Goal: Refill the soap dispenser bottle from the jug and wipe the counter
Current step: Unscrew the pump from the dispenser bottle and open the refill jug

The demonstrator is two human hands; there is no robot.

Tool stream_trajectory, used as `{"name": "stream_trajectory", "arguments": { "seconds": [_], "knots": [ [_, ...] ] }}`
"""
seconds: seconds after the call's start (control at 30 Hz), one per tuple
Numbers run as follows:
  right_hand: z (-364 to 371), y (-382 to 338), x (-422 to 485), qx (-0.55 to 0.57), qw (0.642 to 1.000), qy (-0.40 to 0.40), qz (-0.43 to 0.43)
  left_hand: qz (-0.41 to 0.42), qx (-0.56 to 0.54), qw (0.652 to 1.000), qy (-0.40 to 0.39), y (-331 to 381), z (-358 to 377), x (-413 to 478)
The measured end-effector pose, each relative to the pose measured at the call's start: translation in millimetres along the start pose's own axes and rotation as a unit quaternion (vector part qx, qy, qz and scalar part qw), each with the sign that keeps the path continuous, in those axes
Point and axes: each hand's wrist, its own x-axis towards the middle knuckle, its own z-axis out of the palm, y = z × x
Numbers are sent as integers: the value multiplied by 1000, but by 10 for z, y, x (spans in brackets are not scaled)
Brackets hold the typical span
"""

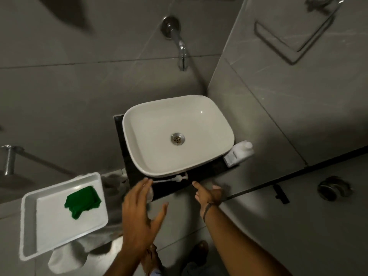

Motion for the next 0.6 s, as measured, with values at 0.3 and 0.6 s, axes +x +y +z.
{"name": "stream_trajectory", "arguments": {
  "seconds": [0.3, 0.6],
  "knots": [
    [-956, -884, 304, -97, 975, 86, -179, 44, 3, 978, -204, 1054, 1190, 382],
    [-1098, -1692, 580, -224, 898, 93, -366, 55, 181, 957, -220, 1670, 2361, 1362]
  ]
}}
